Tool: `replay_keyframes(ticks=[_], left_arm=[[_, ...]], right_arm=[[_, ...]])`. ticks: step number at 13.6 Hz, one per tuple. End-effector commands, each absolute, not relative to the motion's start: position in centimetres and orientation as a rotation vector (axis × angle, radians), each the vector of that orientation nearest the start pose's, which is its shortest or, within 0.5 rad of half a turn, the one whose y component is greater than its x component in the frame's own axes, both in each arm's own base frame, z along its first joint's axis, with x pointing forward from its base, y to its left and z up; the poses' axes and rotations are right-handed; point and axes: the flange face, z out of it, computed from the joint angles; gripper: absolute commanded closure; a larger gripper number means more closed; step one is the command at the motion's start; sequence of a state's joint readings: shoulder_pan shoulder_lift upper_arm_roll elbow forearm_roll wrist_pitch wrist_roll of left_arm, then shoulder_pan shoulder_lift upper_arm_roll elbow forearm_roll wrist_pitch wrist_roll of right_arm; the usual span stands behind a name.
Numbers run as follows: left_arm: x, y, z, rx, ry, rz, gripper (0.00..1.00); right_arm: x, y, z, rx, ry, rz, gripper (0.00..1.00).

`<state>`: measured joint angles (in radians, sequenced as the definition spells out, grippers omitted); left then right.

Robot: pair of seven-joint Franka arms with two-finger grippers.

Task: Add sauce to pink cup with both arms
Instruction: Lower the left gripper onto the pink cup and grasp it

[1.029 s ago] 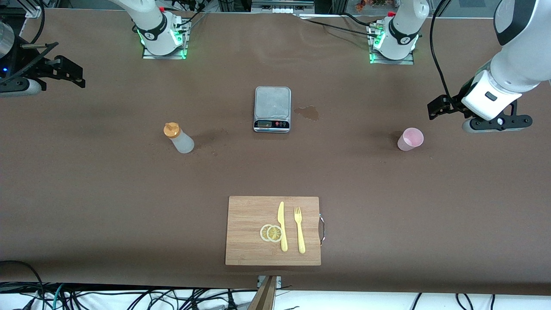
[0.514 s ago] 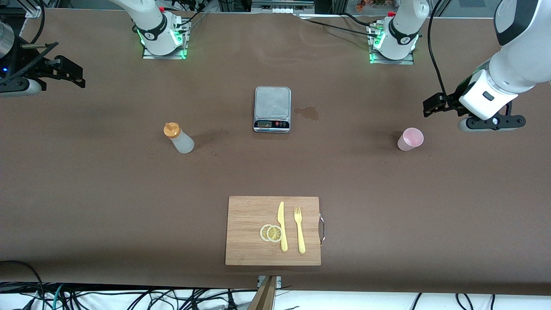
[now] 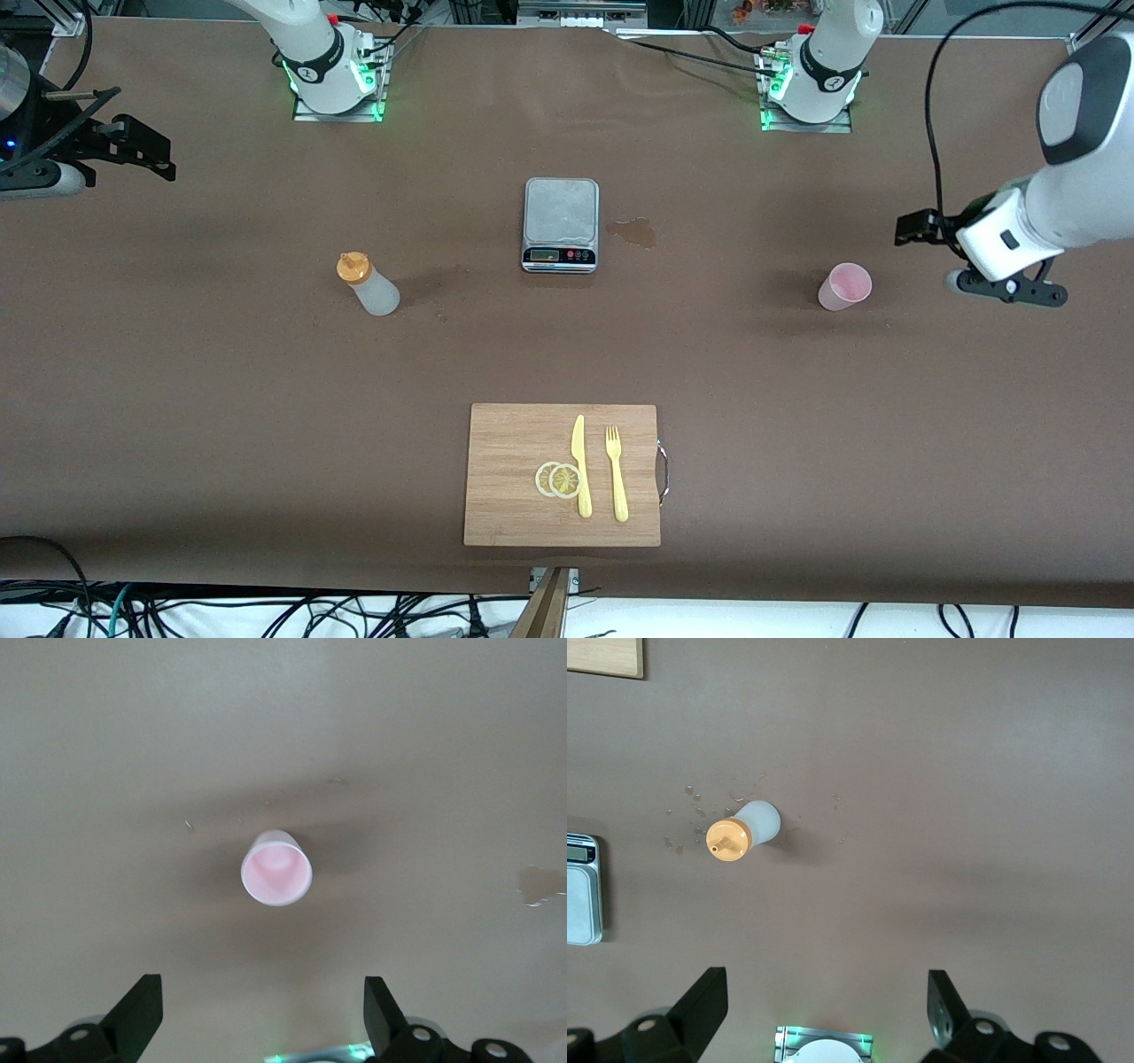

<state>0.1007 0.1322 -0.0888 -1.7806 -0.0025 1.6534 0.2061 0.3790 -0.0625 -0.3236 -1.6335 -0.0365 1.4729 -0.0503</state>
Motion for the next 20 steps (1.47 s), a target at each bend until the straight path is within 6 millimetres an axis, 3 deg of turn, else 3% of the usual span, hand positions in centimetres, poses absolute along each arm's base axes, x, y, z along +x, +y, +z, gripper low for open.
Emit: replay_keyframes(ticks=[1, 6, 9, 11, 12, 13, 15, 18, 20], left_arm=[[55.9, 2.5, 39.7, -3.124, 0.431, 0.329, 0.00], [52.0, 2.1, 30.4, -3.043, 0.533, 0.166, 0.00], [50.4, 2.0, 27.1, -3.043, 0.553, 0.159, 0.03], [50.2, 1.9, 24.2, -3.054, 0.564, 0.234, 0.29], [50.2, 1.9, 23.8, -3.055, 0.561, 0.241, 0.50], [50.3, 1.9, 23.6, -3.055, 0.564, 0.246, 0.60], [50.3, 1.9, 23.1, -3.058, 0.562, 0.259, 0.96], [50.8, 1.8, 23.5, -3.056, 0.563, 0.255, 1.00], [51.9, 0.3, 26.3, -3.043, 0.589, 0.214, 1.00]], right_arm=[[52.4, 1.8, 62.2, -3.155, -0.149, 0.155, 0.00], [52.3, 1.8, 62.1, -3.154, -0.149, 0.162, 0.00], [52.3, 1.7, 62.1, -3.154, -0.147, 0.165, 0.00], [52.3, 1.8, 62.1, -3.154, -0.149, 0.170, 0.00], [52.3, 1.8, 62.1, -3.154, -0.149, 0.170, 0.00], [52.3, 1.8, 62.1, -3.154, -0.149, 0.170, 0.00], [52.3, 1.8, 62.1, -3.154, -0.149, 0.170, 0.00], [52.3, 1.8, 62.1, -3.154, -0.149, 0.170, 0.00], [52.3, 1.8, 62.1, -3.154, -0.149, 0.170, 0.00]])
